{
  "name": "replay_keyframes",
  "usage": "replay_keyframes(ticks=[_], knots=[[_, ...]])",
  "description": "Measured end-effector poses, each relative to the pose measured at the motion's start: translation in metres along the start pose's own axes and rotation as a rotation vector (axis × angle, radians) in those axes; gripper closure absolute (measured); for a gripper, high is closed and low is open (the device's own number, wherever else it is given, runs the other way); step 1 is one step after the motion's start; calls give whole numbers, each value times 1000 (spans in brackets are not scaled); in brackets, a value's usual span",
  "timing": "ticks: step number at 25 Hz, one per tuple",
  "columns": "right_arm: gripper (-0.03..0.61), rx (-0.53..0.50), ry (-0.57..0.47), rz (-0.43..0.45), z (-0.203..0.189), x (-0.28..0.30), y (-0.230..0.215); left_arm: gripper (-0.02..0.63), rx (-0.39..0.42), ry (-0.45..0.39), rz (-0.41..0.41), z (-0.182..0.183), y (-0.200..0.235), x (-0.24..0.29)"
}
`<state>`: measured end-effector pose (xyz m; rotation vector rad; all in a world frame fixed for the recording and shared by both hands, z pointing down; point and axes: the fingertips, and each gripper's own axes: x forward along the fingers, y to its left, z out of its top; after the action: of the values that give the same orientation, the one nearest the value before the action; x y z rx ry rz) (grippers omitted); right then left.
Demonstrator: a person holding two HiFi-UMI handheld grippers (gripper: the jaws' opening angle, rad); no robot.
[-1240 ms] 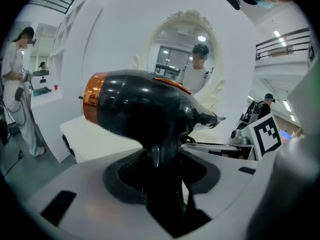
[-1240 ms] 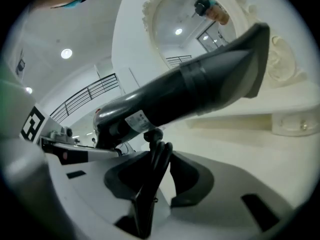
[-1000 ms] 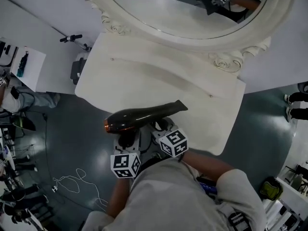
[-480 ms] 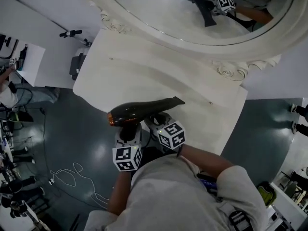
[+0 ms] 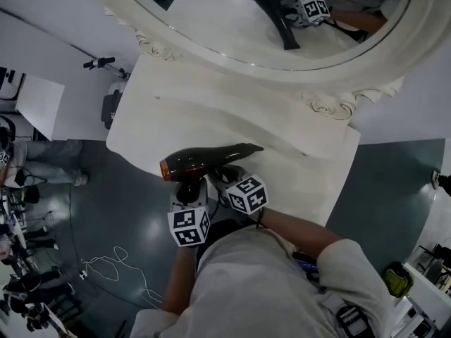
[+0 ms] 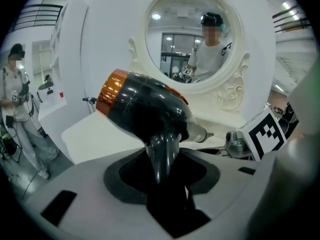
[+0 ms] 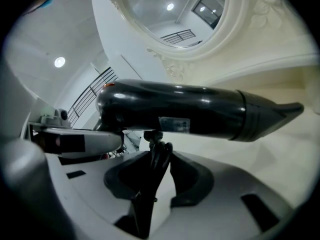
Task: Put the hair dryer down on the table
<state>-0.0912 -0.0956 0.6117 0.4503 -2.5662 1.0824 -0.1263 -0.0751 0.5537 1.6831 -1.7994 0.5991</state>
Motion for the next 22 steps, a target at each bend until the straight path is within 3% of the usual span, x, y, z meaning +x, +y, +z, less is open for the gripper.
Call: replay_keyframes(ticks=[8,22], knots=[[445,-1,60,-22,-9,-1,-8,440,-34,39,5,0,1,10],[445,4,46,-101,-4,-19,-22,440,-71,88,12,4,8,26]])
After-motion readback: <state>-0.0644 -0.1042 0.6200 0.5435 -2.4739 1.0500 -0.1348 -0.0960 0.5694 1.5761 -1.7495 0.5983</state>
